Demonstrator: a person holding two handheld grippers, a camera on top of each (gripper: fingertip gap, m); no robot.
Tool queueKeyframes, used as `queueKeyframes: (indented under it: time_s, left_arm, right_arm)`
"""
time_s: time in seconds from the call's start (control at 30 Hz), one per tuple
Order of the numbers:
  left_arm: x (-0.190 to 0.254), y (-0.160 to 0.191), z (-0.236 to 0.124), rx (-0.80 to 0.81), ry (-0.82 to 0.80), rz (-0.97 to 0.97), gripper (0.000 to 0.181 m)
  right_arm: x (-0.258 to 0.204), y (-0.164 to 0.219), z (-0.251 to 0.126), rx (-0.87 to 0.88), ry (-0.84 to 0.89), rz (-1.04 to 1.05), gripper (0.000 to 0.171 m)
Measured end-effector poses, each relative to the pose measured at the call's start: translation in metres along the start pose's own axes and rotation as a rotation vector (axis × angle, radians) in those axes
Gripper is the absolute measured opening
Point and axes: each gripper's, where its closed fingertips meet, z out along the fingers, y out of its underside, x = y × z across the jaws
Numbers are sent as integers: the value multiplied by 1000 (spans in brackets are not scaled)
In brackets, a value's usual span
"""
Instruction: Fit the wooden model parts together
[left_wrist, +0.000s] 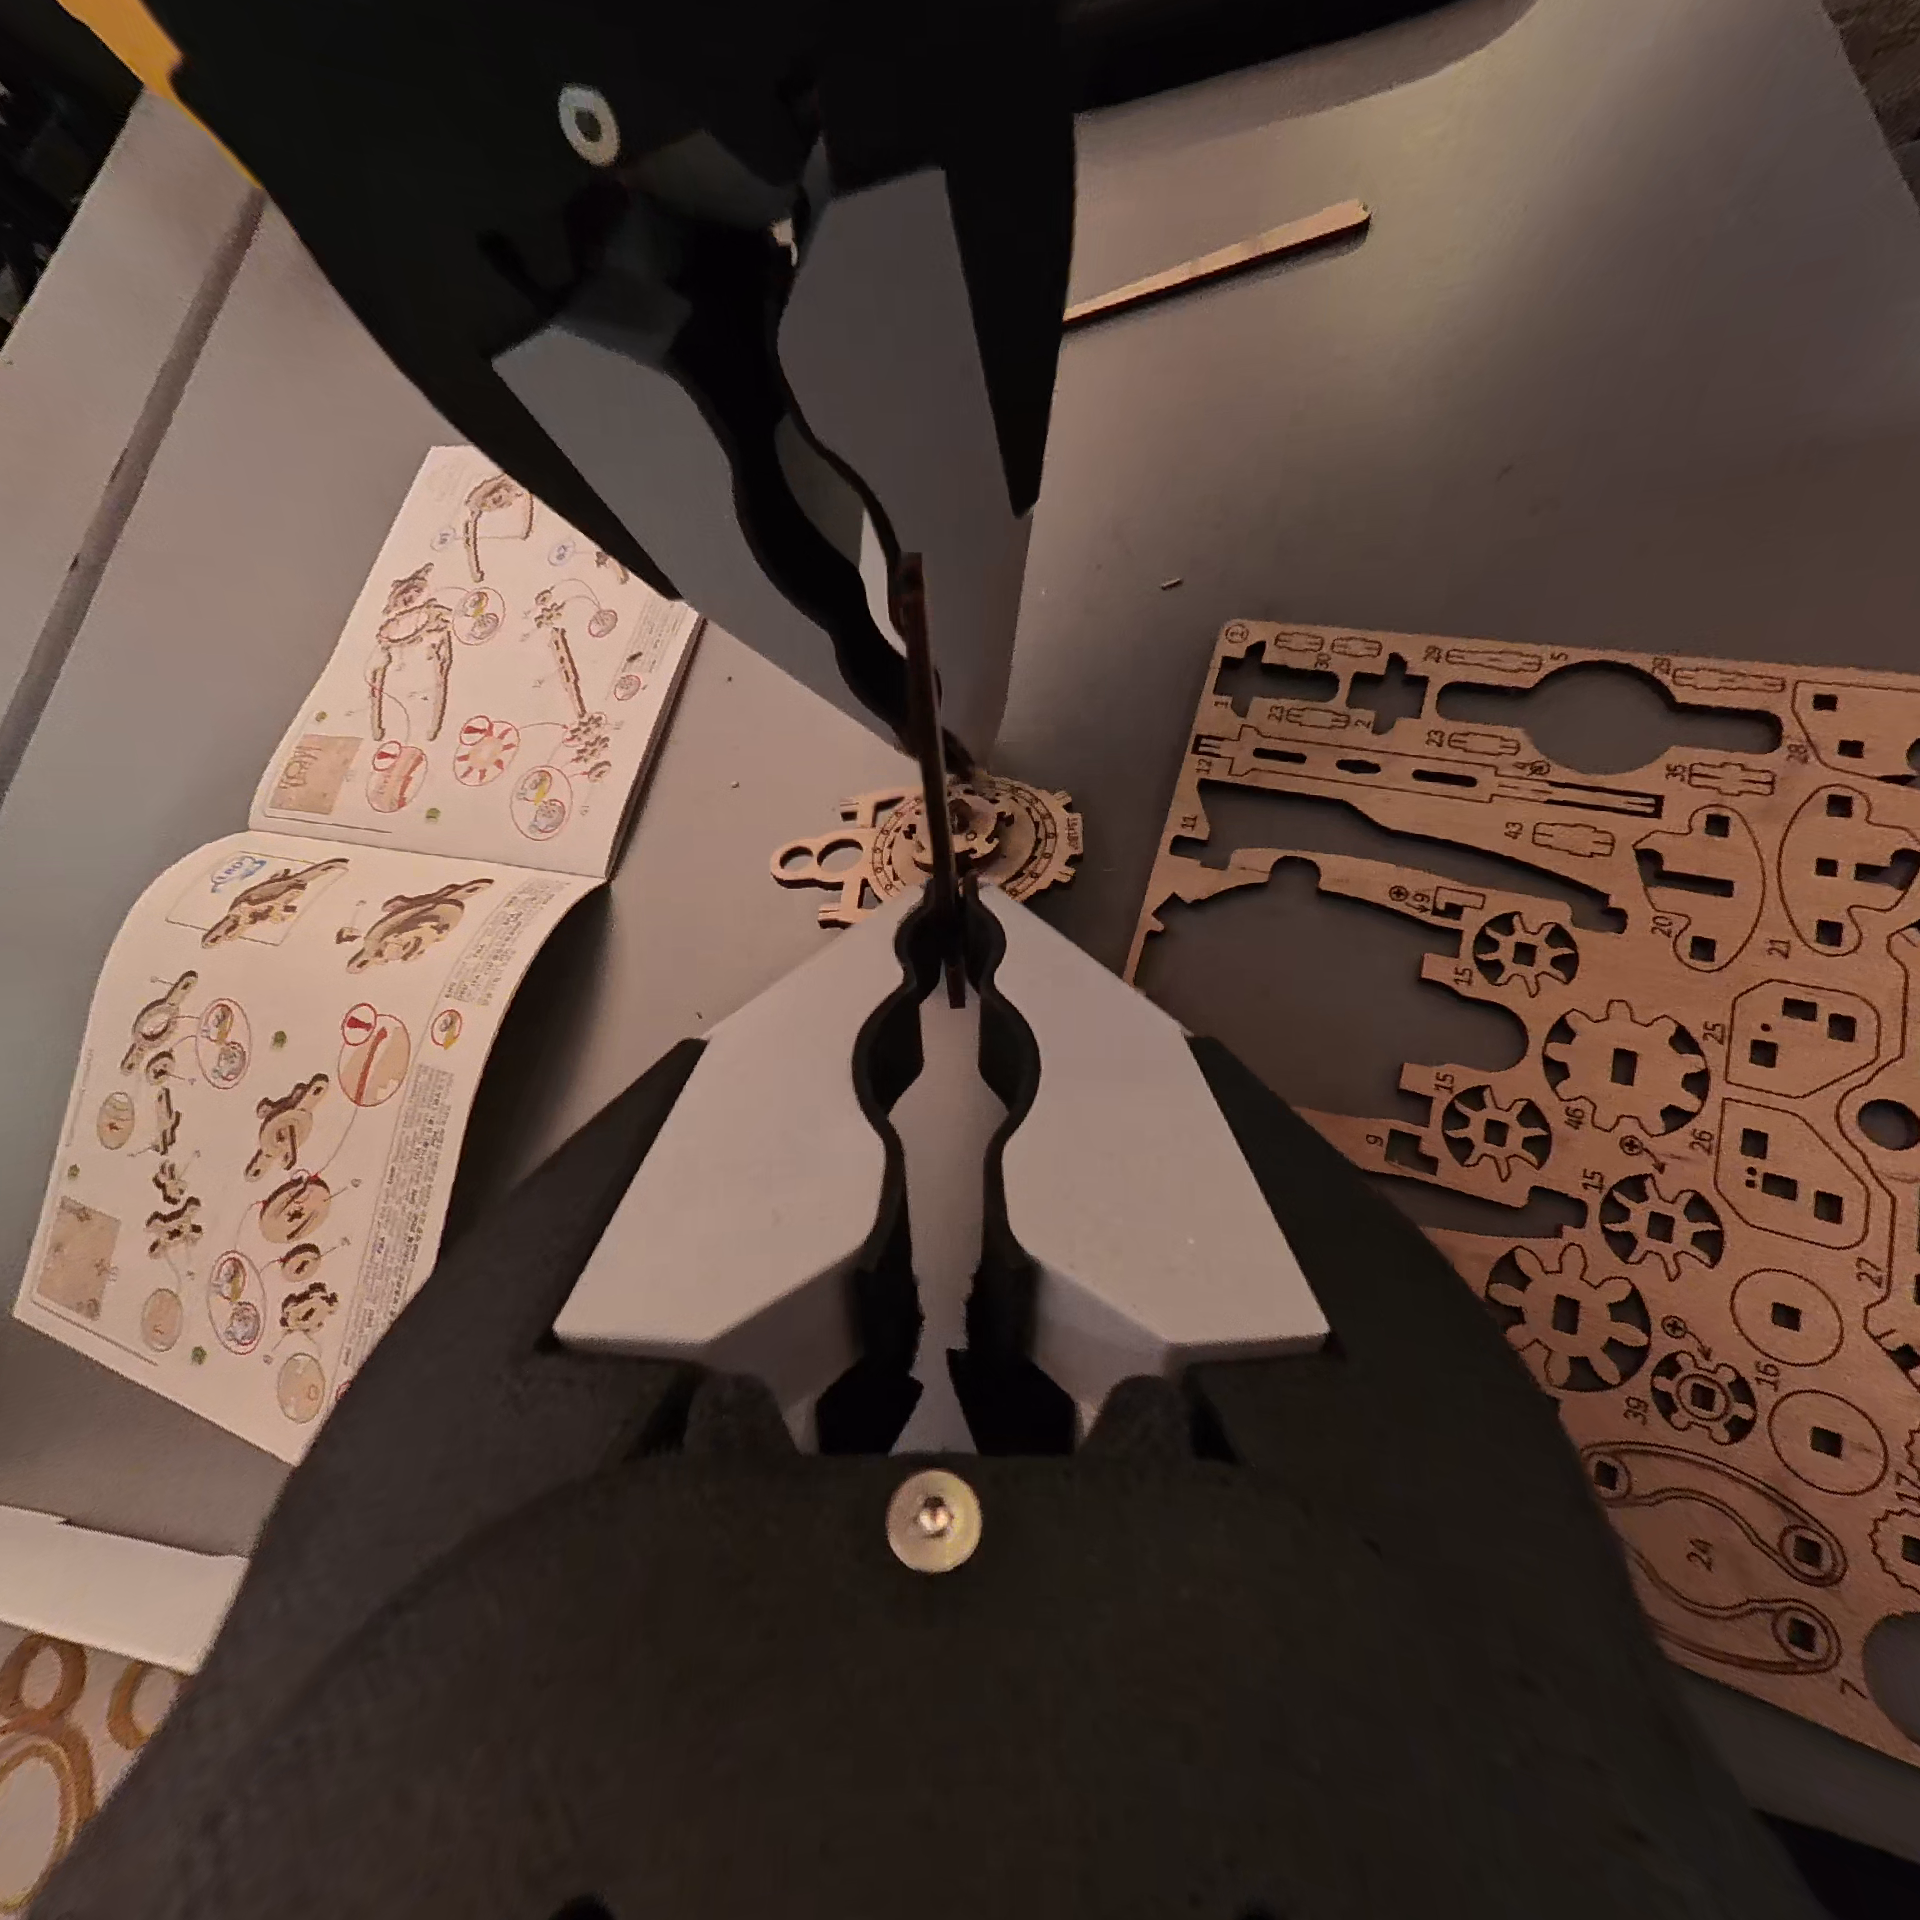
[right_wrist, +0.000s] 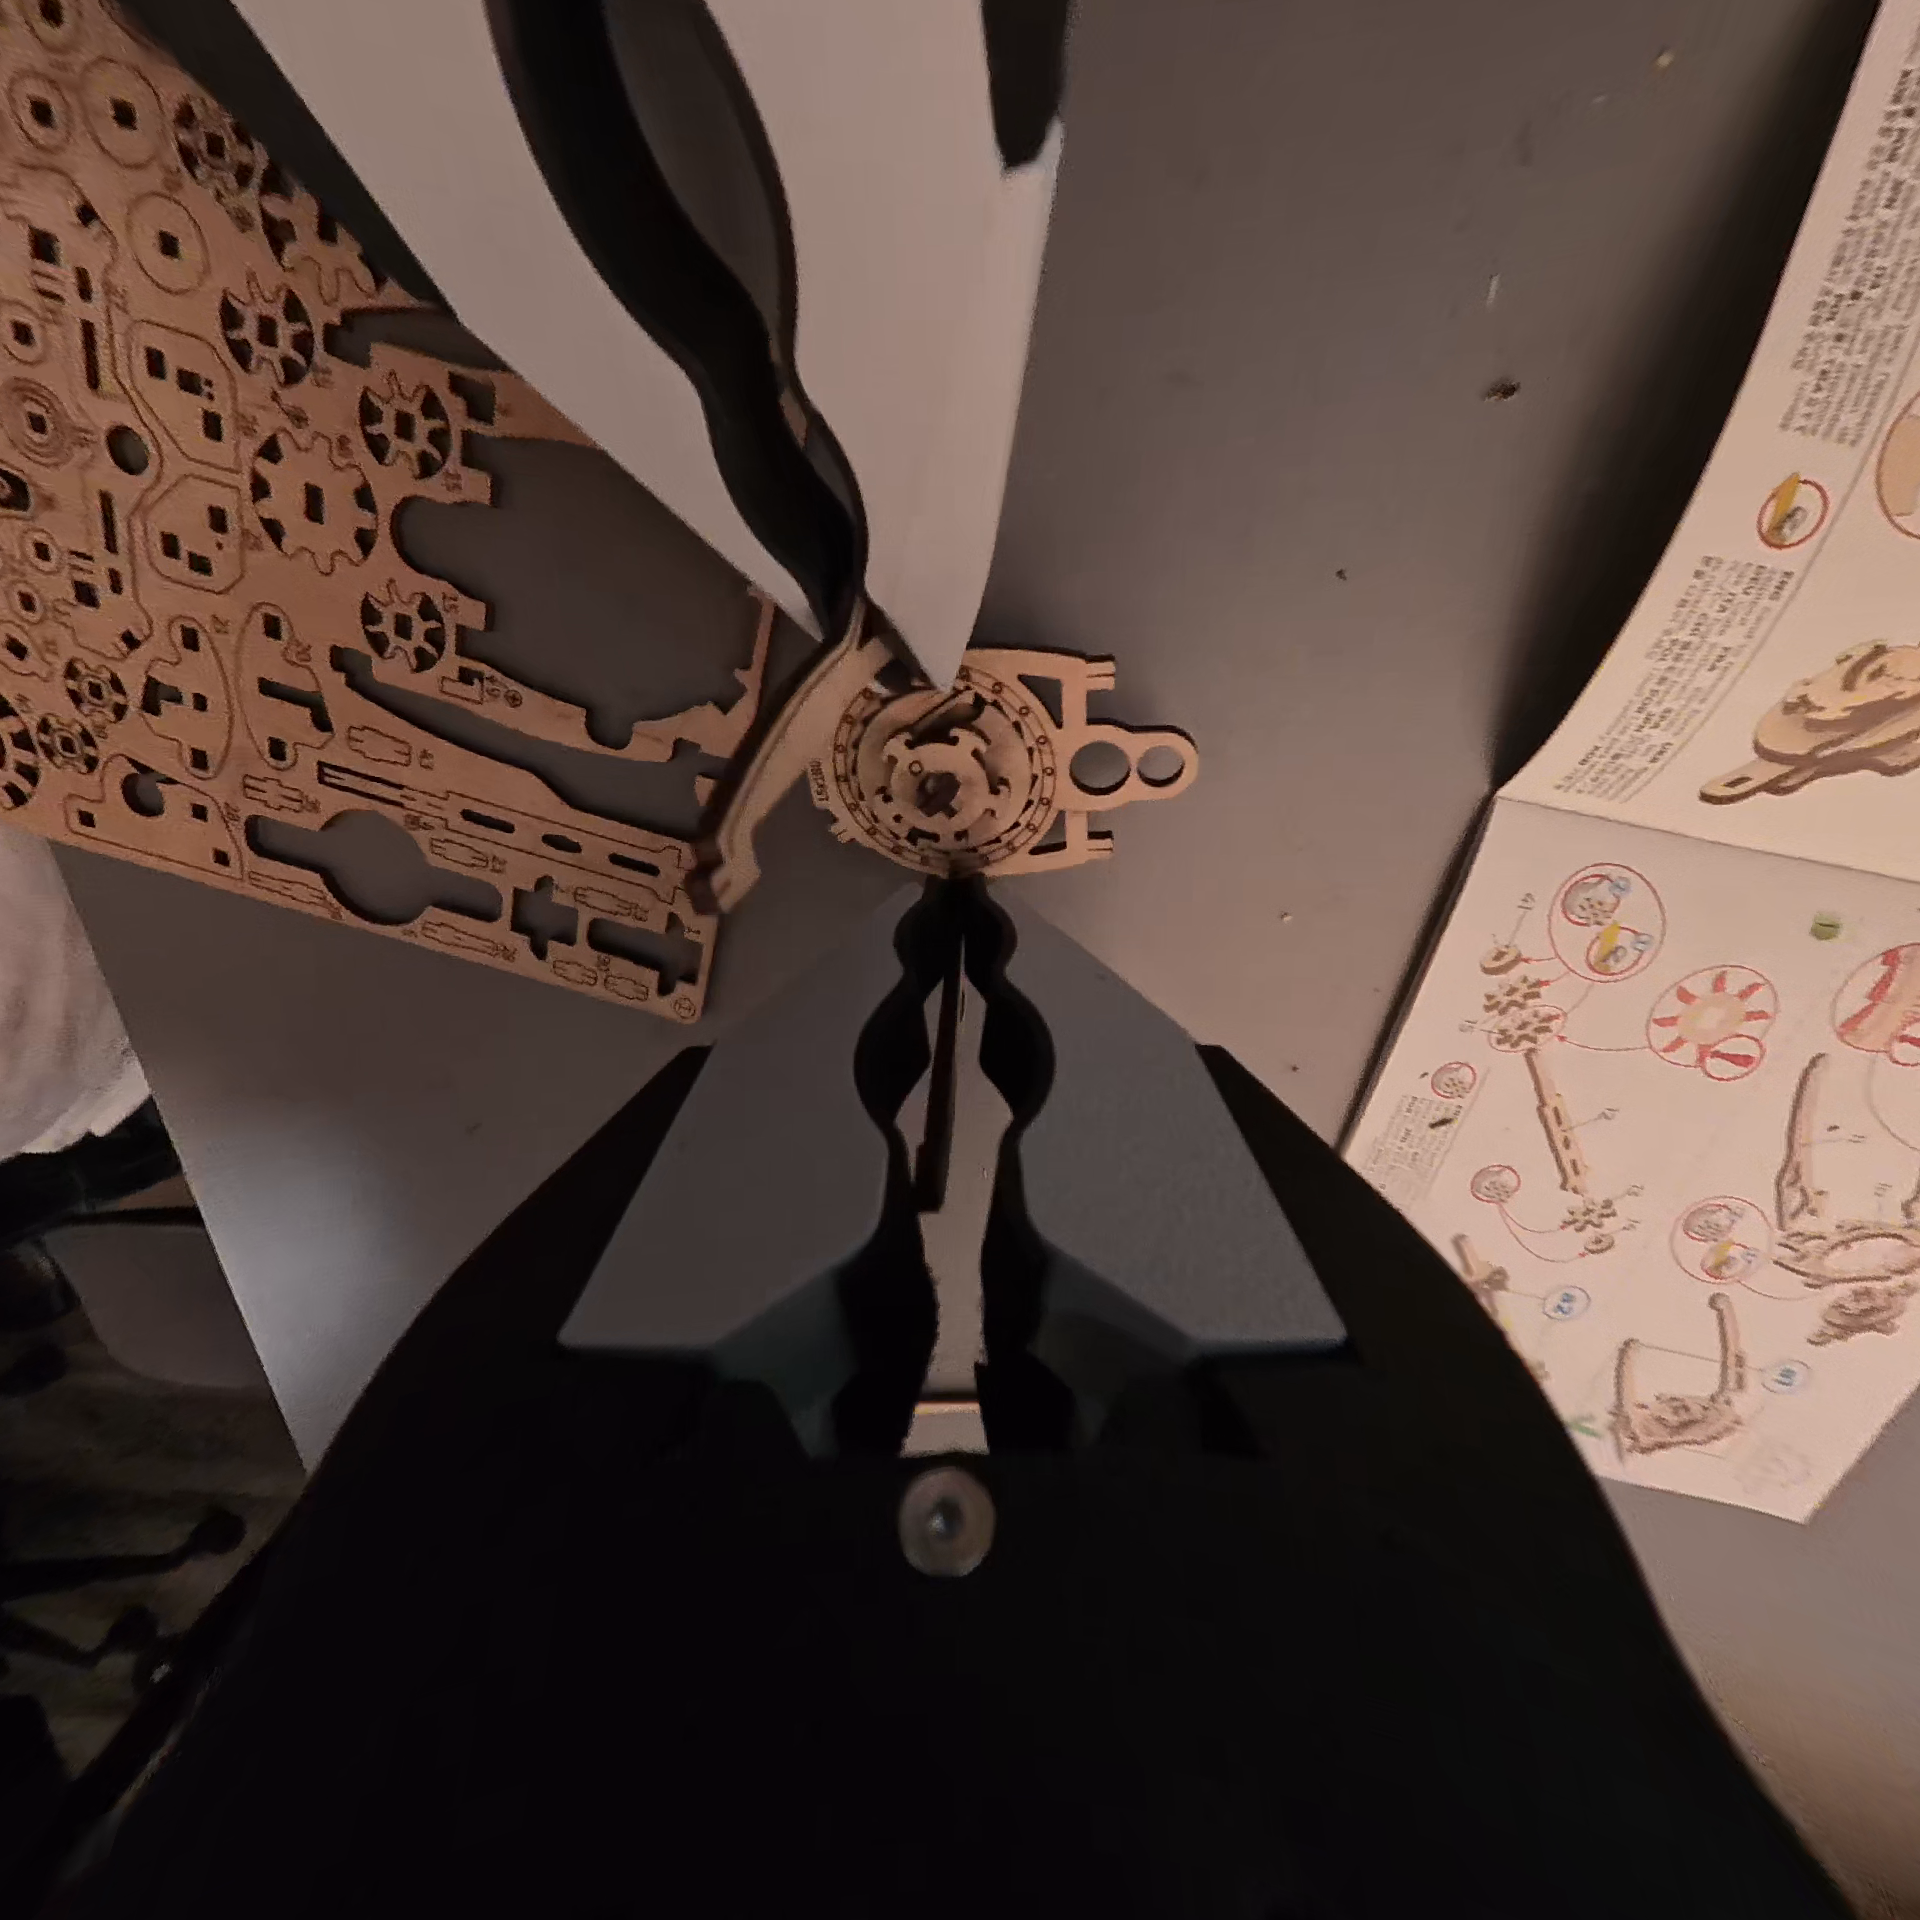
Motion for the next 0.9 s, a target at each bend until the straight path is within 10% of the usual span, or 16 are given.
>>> queueKeyframes:
  time_s: [0.9]
  left_arm:
    - [-1, 1, -1, 1, 2, -3, 1]
  right_arm:
    - [0, -2, 1, -53, 25, 2, 1]
